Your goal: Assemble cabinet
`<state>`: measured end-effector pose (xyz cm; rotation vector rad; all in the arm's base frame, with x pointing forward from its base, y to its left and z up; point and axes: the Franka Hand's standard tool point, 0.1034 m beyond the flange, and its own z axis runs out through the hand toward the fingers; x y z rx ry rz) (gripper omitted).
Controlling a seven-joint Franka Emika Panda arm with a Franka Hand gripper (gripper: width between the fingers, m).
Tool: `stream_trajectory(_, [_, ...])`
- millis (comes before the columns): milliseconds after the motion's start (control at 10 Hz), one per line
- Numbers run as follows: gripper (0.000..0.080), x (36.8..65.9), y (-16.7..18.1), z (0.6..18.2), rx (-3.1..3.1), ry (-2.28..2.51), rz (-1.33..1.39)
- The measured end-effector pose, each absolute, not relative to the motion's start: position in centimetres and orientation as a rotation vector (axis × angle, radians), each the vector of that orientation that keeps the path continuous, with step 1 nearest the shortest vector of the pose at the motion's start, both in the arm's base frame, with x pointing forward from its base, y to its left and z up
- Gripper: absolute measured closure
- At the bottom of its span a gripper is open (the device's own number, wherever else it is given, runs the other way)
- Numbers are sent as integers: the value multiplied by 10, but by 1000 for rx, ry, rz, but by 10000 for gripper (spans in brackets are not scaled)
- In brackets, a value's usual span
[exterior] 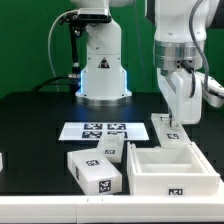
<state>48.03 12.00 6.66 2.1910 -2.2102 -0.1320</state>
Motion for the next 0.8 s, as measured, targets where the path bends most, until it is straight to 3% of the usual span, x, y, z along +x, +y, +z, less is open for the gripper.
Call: stream_trajectory(800, [732, 490, 119, 63, 2195, -2209, -110])
